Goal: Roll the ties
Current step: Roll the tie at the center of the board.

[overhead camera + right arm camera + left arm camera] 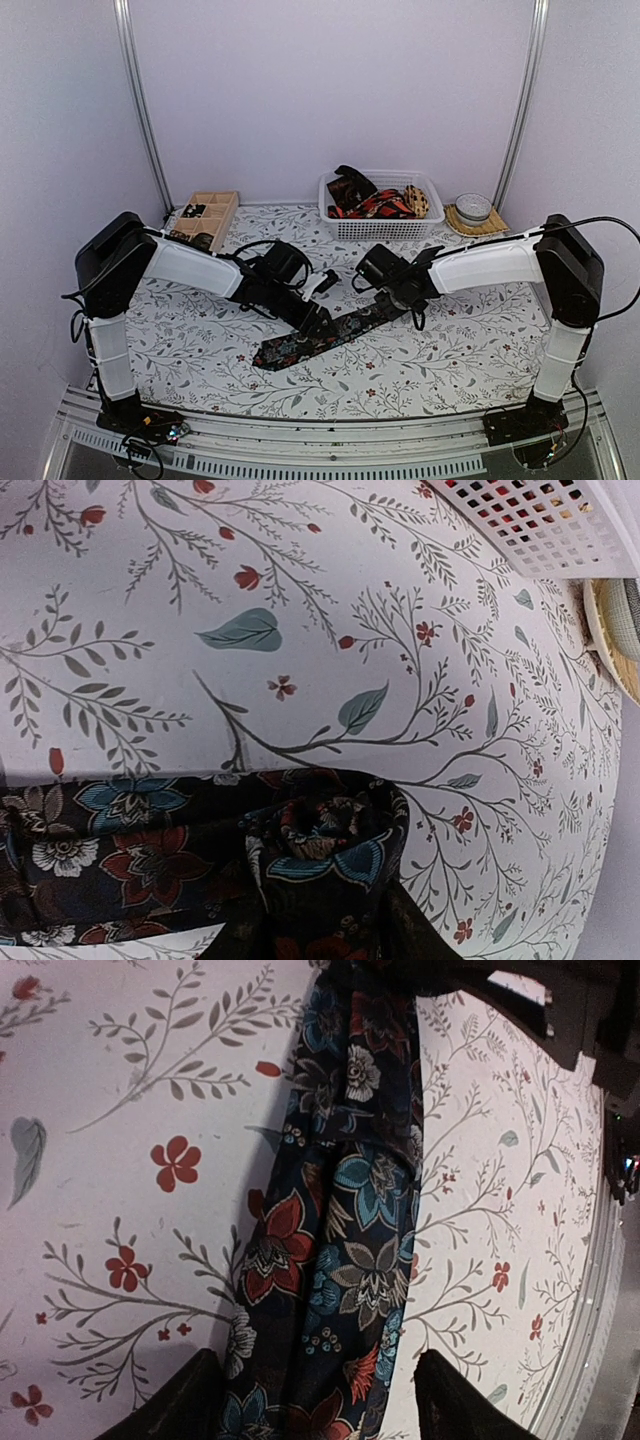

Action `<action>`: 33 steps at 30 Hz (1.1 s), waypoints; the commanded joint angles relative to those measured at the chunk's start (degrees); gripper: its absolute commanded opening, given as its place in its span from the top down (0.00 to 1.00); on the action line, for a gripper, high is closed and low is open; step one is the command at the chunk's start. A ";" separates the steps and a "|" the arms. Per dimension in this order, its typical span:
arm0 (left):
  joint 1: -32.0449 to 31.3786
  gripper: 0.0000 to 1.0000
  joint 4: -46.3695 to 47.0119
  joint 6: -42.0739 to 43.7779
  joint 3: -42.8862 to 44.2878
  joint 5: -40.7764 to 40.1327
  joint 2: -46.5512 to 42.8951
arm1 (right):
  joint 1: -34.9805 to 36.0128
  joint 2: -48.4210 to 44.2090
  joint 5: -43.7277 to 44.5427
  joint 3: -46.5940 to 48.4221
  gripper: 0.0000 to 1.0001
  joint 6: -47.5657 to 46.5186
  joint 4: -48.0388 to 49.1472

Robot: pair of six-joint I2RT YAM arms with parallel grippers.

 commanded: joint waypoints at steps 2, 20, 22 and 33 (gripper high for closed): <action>0.30 0.33 -5.18 -1.08 -2.16 0.59 2.60 | 1.49 2.96 -3.56 1.29 0.61 0.32 0.31; 0.37 0.31 -4.36 -1.35 -1.83 0.25 2.99 | 0.41 -4.94 -16.75 2.62 0.35 1.37 -0.51; 0.33 0.27 -4.85 -1.18 -0.92 -0.07 2.98 | -0.33 -6.38 -17.71 3.03 0.34 1.47 -0.73; 0.74 0.17 -9.09 0.73 9.78 -1.35 5.28 | -6.36 -17.30 -29.84 3.66 0.30 2.03 -0.21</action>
